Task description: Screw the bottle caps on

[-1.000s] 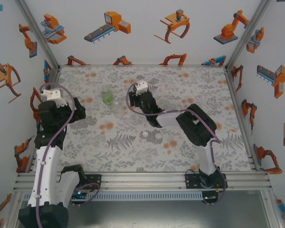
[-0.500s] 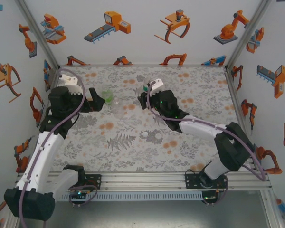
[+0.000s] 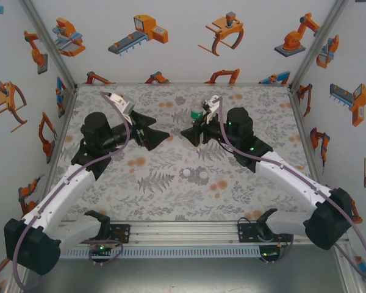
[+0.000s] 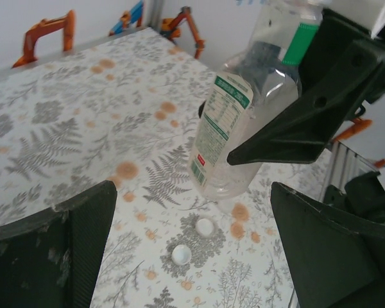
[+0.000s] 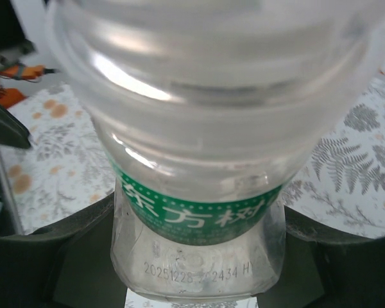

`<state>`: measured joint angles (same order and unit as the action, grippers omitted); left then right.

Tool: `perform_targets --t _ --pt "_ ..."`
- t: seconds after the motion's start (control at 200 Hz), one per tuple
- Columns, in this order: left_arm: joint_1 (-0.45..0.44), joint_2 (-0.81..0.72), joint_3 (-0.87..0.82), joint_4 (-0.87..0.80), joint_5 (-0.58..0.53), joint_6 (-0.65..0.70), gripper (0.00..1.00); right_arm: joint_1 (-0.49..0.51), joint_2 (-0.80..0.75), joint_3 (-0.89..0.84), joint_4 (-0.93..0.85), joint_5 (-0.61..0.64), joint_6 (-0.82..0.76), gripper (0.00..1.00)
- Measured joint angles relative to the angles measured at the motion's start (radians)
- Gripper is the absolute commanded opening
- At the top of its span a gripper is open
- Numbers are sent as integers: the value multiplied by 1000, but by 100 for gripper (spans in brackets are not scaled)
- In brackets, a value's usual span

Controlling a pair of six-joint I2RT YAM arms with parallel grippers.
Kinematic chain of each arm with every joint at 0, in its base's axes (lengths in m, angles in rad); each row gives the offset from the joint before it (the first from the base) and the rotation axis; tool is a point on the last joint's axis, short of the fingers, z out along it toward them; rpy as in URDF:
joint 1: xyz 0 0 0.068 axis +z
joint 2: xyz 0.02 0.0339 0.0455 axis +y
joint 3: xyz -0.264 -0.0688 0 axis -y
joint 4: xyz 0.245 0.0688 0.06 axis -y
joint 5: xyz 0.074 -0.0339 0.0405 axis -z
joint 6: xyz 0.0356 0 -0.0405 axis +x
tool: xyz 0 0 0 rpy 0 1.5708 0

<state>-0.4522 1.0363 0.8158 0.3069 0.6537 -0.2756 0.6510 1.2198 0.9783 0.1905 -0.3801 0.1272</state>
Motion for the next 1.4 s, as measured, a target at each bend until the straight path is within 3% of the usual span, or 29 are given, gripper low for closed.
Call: perform_targets --t 0.355,0.831,1.131,1.402 --pt "-101 12 -53 290 129 2 97 0 -56 47 64 -150 91 35" --pt "-240 153 81 306 156 11 100 0 -63 51 299 -348 300 29" --pt "-296 204 108 311 154 18 93 -7 -77 49 291 -349 300 29" --pt "-305 227 114 344 155 17 78 -14 -83 48 284 -330 284 29"
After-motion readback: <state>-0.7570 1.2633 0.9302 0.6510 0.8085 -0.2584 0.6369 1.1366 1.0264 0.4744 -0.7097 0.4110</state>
